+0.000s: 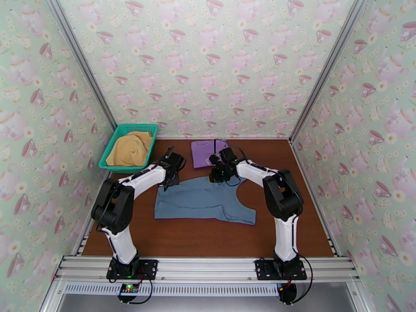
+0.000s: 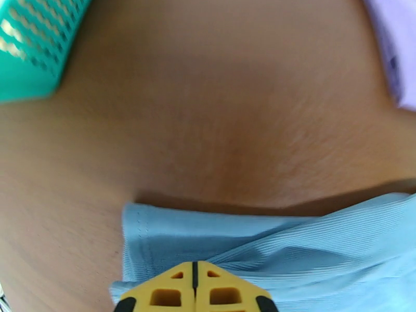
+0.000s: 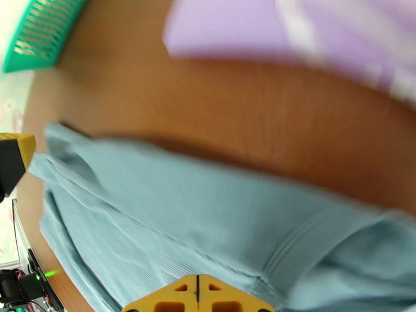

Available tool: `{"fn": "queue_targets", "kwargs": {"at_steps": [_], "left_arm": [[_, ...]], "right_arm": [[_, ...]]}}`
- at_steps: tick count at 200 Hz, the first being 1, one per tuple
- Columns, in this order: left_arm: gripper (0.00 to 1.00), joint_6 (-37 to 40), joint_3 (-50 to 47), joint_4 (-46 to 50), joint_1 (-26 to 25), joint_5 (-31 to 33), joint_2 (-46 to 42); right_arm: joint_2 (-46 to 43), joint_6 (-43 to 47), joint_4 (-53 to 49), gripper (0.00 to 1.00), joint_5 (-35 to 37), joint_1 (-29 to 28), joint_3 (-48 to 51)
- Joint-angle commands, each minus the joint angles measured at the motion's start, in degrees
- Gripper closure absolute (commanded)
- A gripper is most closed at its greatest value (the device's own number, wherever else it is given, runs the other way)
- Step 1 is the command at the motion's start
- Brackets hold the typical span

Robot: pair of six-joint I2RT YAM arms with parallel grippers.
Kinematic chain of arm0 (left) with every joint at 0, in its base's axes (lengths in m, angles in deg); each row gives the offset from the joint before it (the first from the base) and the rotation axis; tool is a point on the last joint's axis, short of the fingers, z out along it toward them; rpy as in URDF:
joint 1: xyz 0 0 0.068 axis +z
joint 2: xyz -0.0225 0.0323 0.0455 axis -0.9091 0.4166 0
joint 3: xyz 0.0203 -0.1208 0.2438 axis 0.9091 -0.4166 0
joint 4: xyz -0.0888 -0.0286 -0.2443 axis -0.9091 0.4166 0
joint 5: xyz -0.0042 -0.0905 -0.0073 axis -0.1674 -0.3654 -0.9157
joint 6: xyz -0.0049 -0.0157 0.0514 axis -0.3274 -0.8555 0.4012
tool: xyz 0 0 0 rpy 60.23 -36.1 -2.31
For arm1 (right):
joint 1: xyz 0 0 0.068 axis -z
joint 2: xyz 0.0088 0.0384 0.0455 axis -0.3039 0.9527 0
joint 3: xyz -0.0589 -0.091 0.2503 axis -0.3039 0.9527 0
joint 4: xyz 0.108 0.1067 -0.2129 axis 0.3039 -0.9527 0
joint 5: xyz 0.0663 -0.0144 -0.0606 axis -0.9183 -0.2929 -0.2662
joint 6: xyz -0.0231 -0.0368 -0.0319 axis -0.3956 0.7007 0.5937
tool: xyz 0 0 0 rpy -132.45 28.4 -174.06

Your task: Fold and stack the mixed laundry pile

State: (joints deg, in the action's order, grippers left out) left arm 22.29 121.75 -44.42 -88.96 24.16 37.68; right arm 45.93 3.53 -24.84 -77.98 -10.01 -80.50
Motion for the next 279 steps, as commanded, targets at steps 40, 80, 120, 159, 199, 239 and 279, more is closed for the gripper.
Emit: {"fn": "queue_targets", "kwargs": {"at_steps": [40, 80, 120, 159, 199, 239, 279], "left_arm": [[1.0, -6.8, -9.3, 0.0, -0.1, -0.4, -0.4], [1.0, -8.3, -9.7, 1.1, -1.7, 2.6, -2.9], [0.82, -7.1, -7.1, 6.8, -1.9, 6.0, -10.5], [0.38, -5.8, -6.0, 9.4, -1.8, 5.3, -20.2], [0.21, -4.1, -6.5, 11.3, -1.7, 2.4, -26.8], [0.19, -3.7, -8.8, 12.1, -1.3, -0.9, -32.4], [0.19, -4.8, -10.5, 12.1, -1.5, -6.2, -33.6]], "right_arm": [[-1.1, -4.0, -0.8, 0.98, 6.9, 0.4, 7.7], [-6.3, -3.8, -2.9, 0.96, 8.5, 1.0, 9.8], [-18.8, -2.8, -7.9, 0.8, 12.7, 2.2, 15.0], [-16.1, -0.8, -9.7, 0.77, 13.9, 4.9, 14.6], [-3.8, 2.9, -15.2, 0.83, 18.8, 6.9, 4.0], [3.1, 7.9, -23.0, 0.85, 23.2, 10.0, -5.7], [11.0, 15.4, -27.6, 0.85, 27.0, 15.6, -16.6]]}}
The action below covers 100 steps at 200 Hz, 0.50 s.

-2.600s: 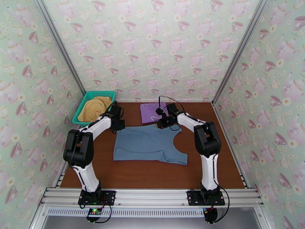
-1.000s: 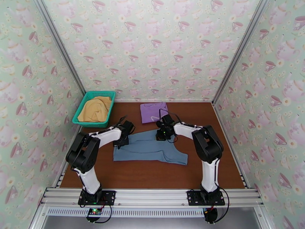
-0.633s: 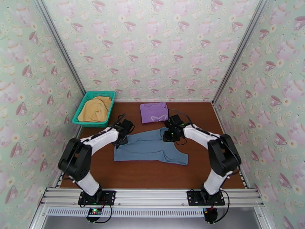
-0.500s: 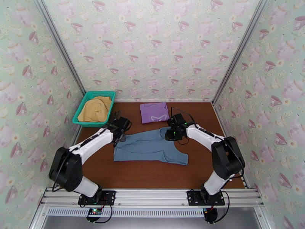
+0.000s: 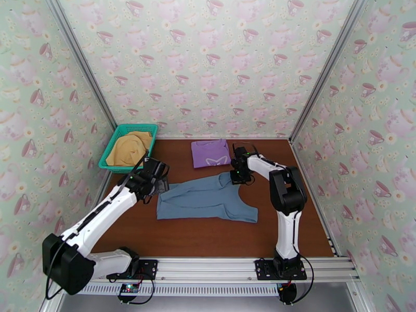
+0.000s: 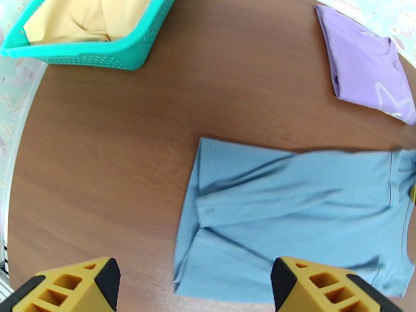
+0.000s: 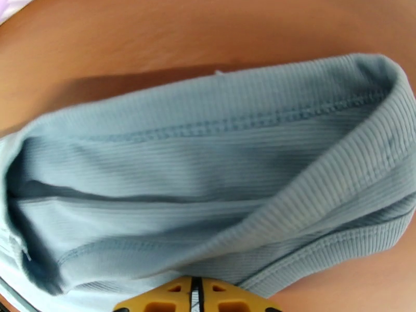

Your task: Fold and stack the mixed laundry pile

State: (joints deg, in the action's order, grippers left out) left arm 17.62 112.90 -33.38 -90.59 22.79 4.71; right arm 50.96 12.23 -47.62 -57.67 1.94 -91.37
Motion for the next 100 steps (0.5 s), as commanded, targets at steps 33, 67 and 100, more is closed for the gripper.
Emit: {"fn": "queue_targets", "kwargs": {"at_steps": [33, 67, 100], "left_arm": [[0.2, -1.2, -3.4, -0.5, -0.6, -7.2, 0.5], [0.2, -1.0, -2.5, -4.1, -1.5, -10.3, 6.6], [0.2, 0.5, 2.1, -10.2, -1.6, -13.3, 18.6]], "right_arm": [[14.1, 14.6, -6.8, 0.85, 8.1, 7.0, -20.6], [12.4, 17.6, -9.4, 0.78, 8.6, 7.3, -27.6], [-8.4, 15.4, -0.9, 0.66, 4.9, 1.9, -7.6]]}}
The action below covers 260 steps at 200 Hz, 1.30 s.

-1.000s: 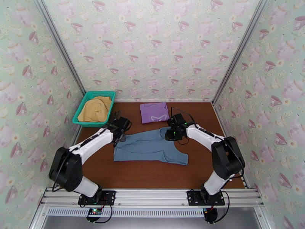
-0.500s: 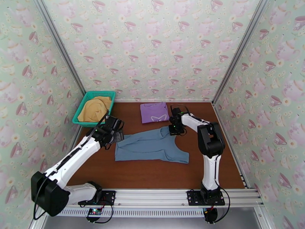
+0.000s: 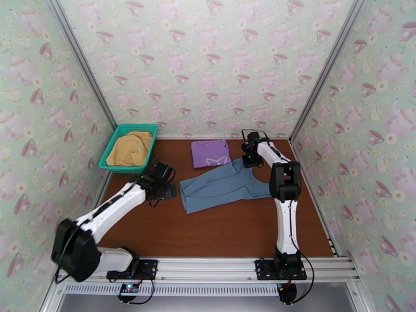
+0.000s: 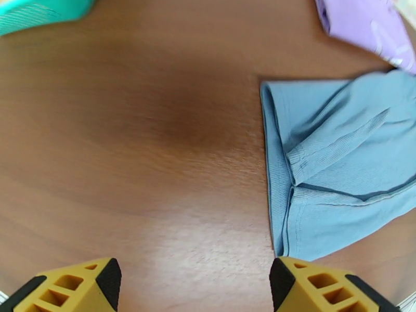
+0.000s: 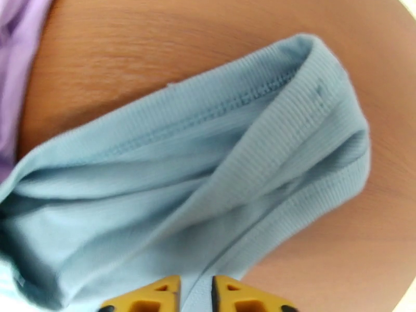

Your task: Fold and stack the mixed laundry pile

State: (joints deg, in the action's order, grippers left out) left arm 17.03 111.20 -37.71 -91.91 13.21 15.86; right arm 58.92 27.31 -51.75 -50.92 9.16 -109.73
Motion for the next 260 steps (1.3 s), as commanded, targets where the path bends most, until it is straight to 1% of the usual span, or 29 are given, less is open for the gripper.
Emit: {"fn": "queue_targets", "kwargs": {"at_steps": [1, 10, 27, 49, 59, 72, 83, 95, 119, 146, 176, 183, 195, 210, 214, 225, 236, 260], "left_arm": [[0.2, 1.1, 4.0, -6.0, -0.3, -3.7, 7.8], [0.2, 1.4, 5.6, -7.5, -0.3, -3.8, 11.0], [0.21, 2.3, 8.4, -9.8, -0.4, -3.4, 15.6], [0.21, 3.6, 11.4, -11.4, -0.3, -3.7, 20.2], [0.21, 4.2, 12.2, -11.8, -0.3, -4.0, 21.9], [0.21, 4.8, 12.9, -12.4, 0.0, -4.1, 23.9], [0.21, 5.4, 12.9, -13.2, 0.3, -4.4, 25.3], [0.22, 5.9, 12.9, -14.1, 0.8, -4.8, 26.6], [0.23, 6.6, 12.5, -16.2, 1.7, -6.0, 28.7], [0.27, 7.4, 12.8, -17.9, 2.2, -7.8, 30.9], [0.38, 7.9, 12.5, -19.6, 2.4, -9.0, 32.0], [0.39, 8.0, 12.6, -20.1, 2.4, -9.7, 32.3], [0.47, 8.1, 12.9, -20.6, 2.4, -10.8, 33.1], [0.52, 8.3, 13.3, -21.2, 2.4, -12.1, 34.0], [0.56, 8.3, 13.4, -21.2, 2.4, -12.3, 34.2], [0.62, 8.3, 13.8, -21.5, 2.3, -12.9, 34.9], [0.72, 8.3, 14.0, -21.8, 2.3, -13.5, 35.7], [1.0, 7.7, 14.0, -22.5, 2.1, -14.4, 37.0]], "right_arm": [[-17.0, 0.3, 3.5, 0.66, -1.9, -5.6, 11.5], [-23.1, -0.4, 5.8, 0.63, -1.7, -8.8, 17.6], [-32.2, -2.6, 8.9, 0.59, -1.9, -16.9, 26.9], [-39.0, -6.1, 13.7, 0.57, -1.9, -29.7, 35.3], [-39.8, -7.5, 15.9, 0.56, -1.5, -35.3, 37.2], [-38.7, -9.0, 18.4, 0.55, -0.3, -42.0, 37.8], [-36.3, -8.9, 20.1, 0.54, 1.6, -46.3, 37.3], [-32.8, -8.7, 21.5, 0.53, 3.0, -49.5, 36.2], [-25.7, -8.8, 22.5, 0.51, 2.7, -52.4, 32.8], [-19.2, -9.7, 21.8, 0.48, 3.7, -52.9, 29.3], [-13.0, -10.4, 21.3, 0.47, 5.9, -52.8, 25.2], [-11.7, -10.5, 20.8, 0.47, 6.2, -52.8, 24.1], [-9.8, -10.8, 20.1, 0.47, 6.5, -52.8, 22.5], [-7.8, -11.5, 19.3, 0.48, 7.1, -52.8, 21.4], [-7.4, -11.7, 19.2, 0.48, 7.4, -52.8, 21.3], [-6.6, -12.4, 18.9, 0.48, 7.3, -52.8, 20.9], [-5.8, -12.8, 18.7, 0.49, 7.2, -52.8, 20.8], [-4.4, -13.4, 18.0, 0.54, 7.5, -52.7, 20.6]]}}
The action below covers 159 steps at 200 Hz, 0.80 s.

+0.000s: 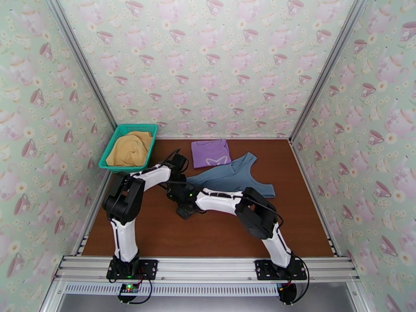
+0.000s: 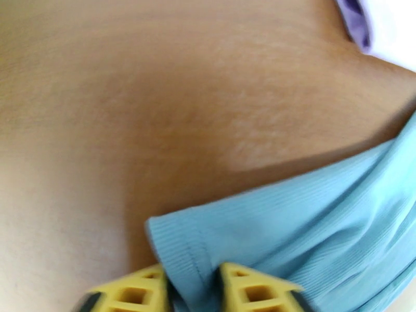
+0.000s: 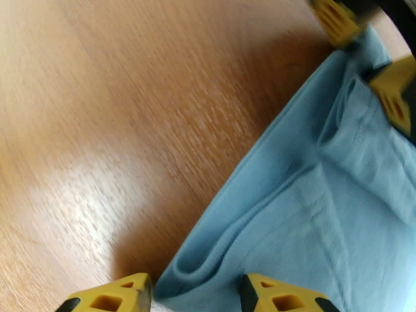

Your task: Fold and stack the mixed laundry pile

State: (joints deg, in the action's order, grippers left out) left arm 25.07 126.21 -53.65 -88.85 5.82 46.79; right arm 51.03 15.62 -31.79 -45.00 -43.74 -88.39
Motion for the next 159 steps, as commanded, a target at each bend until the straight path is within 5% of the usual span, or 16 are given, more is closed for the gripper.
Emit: {"fn": "queue_targets", "kwargs": {"at_steps": [1, 53, 104, 159], "left_arm": [[1.0, -0.4, -1.0, -6.6, -1.0, -7.1, 6.1], [1.0, -1.5, -5.4, -7.2, -1.4, -5.1, 3.2], [1.0, -1.0, -10.7, 1.6, -1.3, 3.5, -9.8], [1.0, 1.7, -0.7, 11.5, -6.3, 3.8, -12.8]], "right_arm": [[3.6, -1.8, -2.0, 0.54, 1.6, 0.2, -0.8], [5.0, -2.7, -2.9, 1.0, -0.5, 0.1, -2.5], [-2.6, -7.3, 2.6, 1.0, -6.4, -0.4, -0.6], [-15.4, -13.3, 3.8, 1.0, 2.8, 1.3, 9.3]]}}
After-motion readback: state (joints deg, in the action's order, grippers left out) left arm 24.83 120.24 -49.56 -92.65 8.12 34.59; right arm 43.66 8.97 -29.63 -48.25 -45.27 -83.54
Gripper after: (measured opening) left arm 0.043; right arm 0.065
